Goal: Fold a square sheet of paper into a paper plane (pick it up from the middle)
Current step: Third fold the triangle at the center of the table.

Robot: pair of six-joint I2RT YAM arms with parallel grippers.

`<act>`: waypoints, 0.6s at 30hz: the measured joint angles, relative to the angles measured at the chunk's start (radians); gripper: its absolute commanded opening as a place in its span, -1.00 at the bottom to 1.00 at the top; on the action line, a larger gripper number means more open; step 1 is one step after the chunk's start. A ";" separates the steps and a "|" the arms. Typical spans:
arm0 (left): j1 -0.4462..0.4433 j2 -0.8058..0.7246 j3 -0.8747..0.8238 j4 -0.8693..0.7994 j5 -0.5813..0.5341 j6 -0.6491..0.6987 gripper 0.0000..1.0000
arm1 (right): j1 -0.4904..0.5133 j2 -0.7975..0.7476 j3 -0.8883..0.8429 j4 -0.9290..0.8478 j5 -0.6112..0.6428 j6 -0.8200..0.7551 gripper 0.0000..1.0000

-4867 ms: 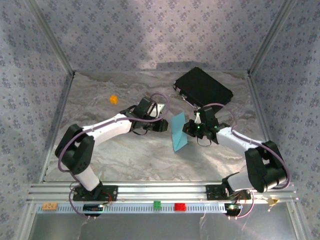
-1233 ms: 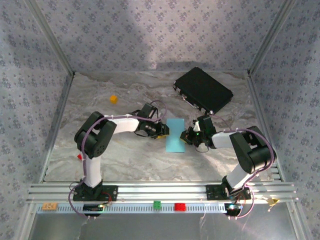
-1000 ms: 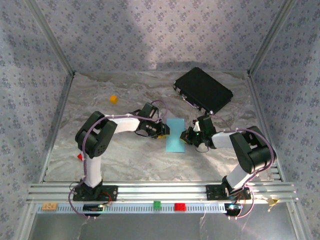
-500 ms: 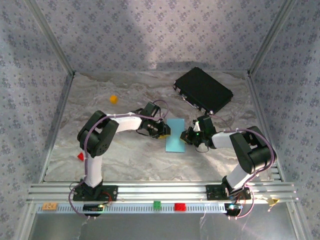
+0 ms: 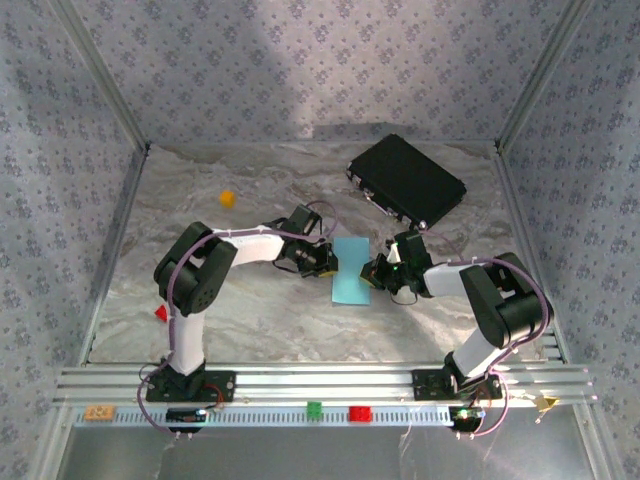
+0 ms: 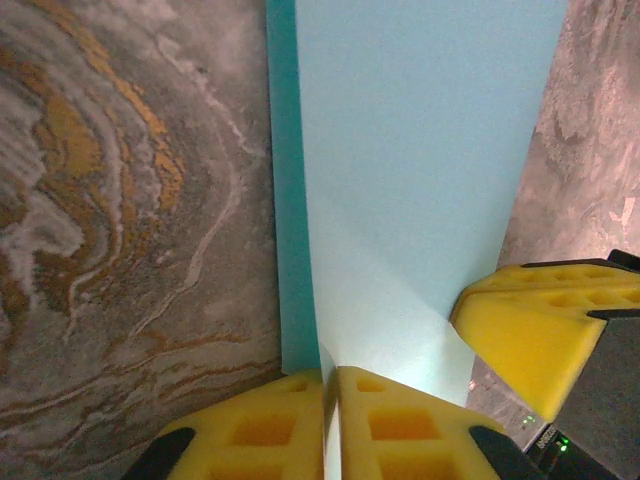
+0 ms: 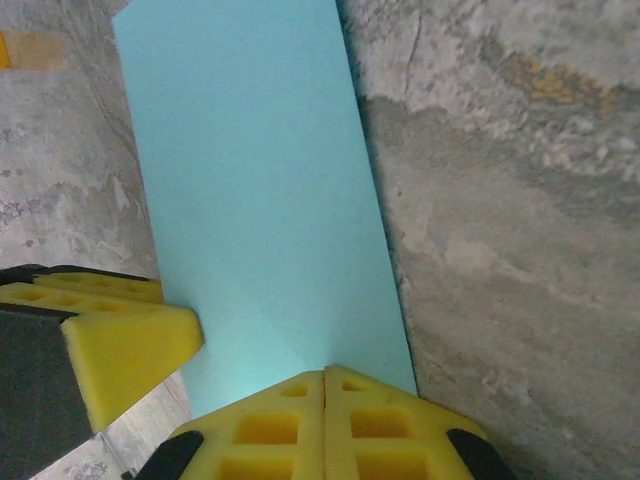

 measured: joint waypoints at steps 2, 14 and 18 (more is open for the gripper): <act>0.000 -0.004 -0.001 0.000 -0.005 0.000 -0.89 | 0.000 -0.001 0.000 -0.001 0.000 0.000 -0.81; 0.023 -0.061 -0.045 0.000 -0.014 0.000 -1.00 | 0.005 -0.080 -0.006 -0.066 0.053 -0.032 -0.35; 0.048 -0.072 -0.070 0.000 -0.015 0.000 -1.00 | 0.016 -0.132 -0.007 -0.101 0.084 -0.056 -0.23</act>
